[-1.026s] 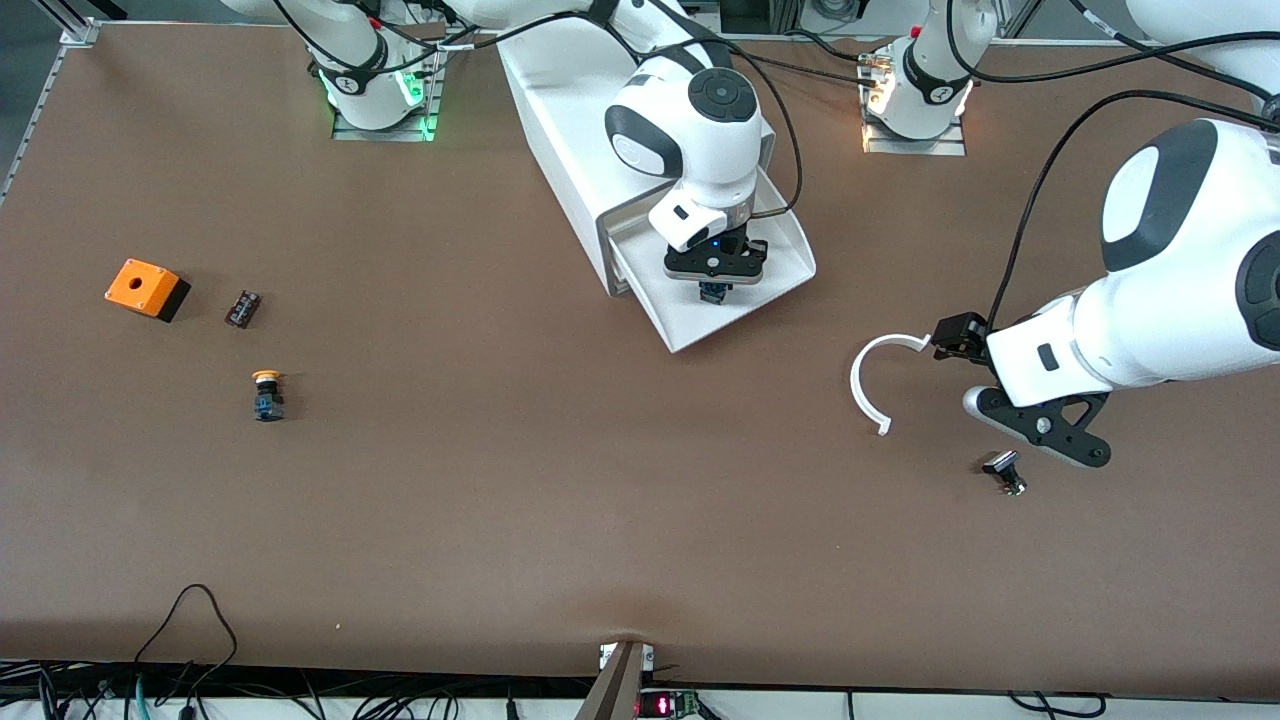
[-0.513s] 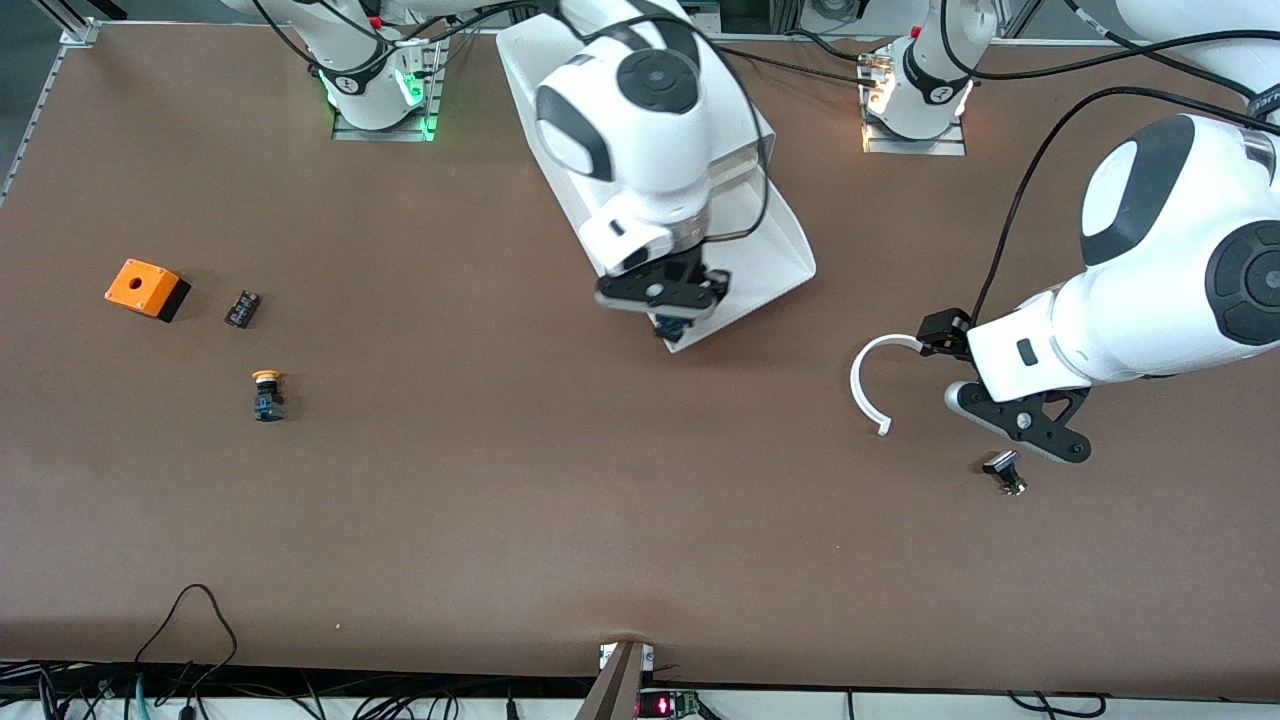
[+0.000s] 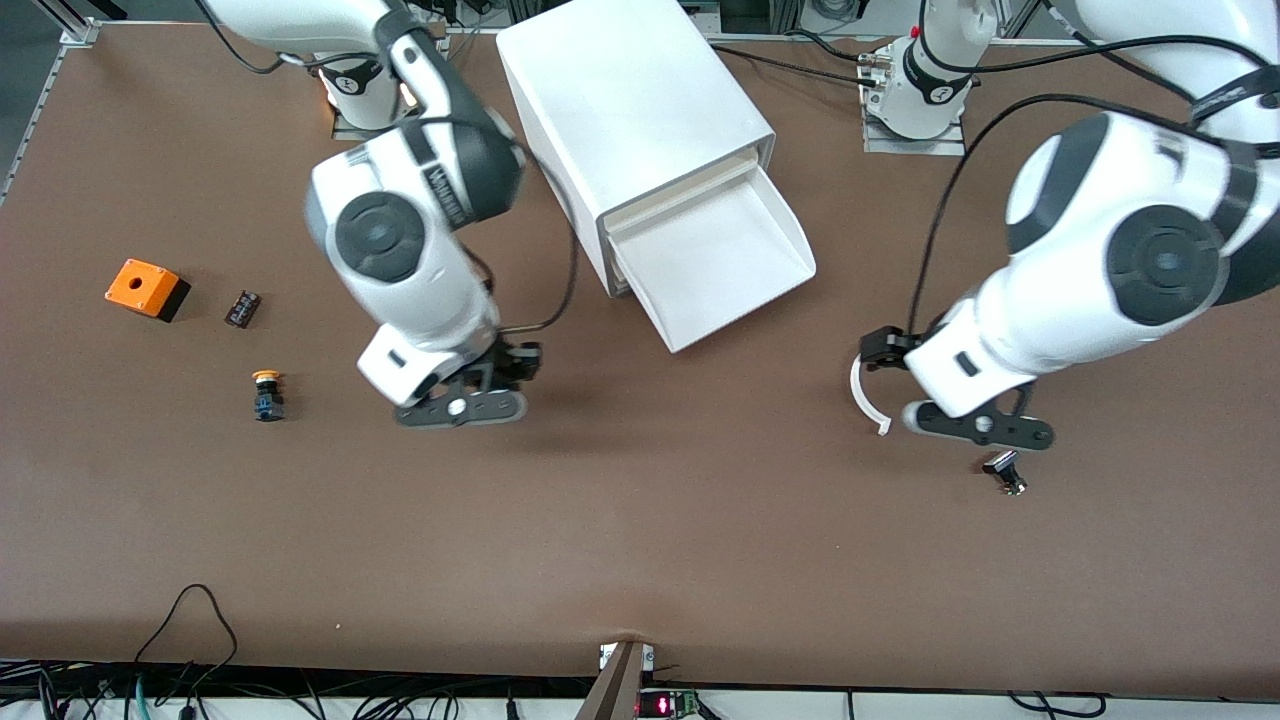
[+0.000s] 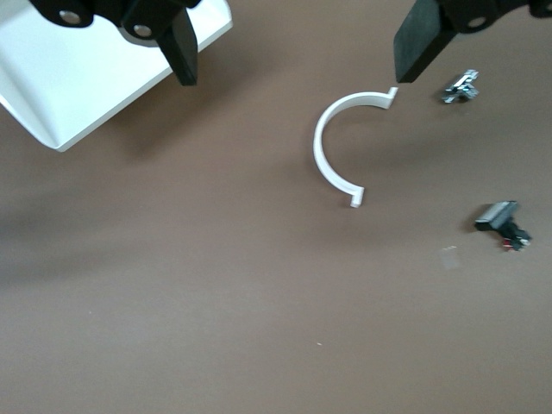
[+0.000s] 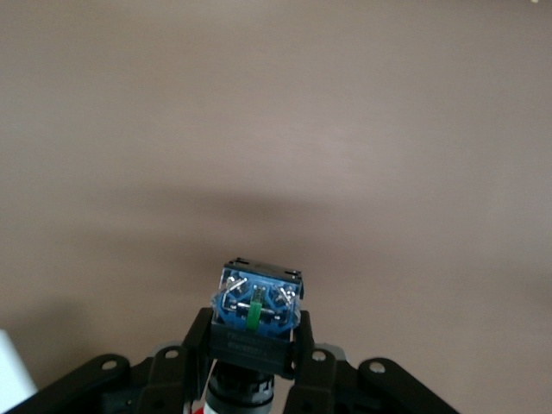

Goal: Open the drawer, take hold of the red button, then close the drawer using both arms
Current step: 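Set the button on the table while the left gripper reaches the drawer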

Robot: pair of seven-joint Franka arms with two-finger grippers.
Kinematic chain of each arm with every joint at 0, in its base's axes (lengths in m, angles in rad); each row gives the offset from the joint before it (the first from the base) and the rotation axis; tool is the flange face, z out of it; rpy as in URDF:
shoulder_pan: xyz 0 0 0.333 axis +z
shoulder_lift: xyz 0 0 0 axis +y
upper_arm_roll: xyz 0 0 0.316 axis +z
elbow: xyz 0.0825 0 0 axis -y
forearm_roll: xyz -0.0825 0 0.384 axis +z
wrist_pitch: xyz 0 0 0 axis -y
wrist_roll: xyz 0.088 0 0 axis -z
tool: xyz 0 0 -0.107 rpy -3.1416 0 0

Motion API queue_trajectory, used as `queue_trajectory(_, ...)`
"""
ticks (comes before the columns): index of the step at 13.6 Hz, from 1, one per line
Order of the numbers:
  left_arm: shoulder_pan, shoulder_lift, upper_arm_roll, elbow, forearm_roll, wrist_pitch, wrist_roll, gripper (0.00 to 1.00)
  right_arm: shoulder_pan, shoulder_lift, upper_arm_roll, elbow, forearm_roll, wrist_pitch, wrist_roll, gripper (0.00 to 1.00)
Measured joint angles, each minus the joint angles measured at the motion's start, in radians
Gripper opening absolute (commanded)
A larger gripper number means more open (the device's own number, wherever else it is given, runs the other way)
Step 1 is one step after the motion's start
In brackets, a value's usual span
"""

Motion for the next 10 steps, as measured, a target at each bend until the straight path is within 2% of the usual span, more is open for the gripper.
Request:
queue_trajectory(2,-0.007,0.011,0.001,-0.046,0.000,0.049,-0.033,1.00,-0.064,-0.038,-0.001,-0.098,0.002,0.036,-0.125,0.00)
queue_trajectory(6,0.000,0.011,0.001,-0.187,0.000,0.193,-0.183,1.00,-0.186,-0.115,-0.004,-0.379,0.002,0.278,-0.358,0.00)
queue_trajectory(10,-0.016,-0.039,-0.030,-0.442,0.001,0.491,-0.364,1.00,-0.297,-0.141,-0.012,-0.611,0.002,0.529,-0.473,0.00)
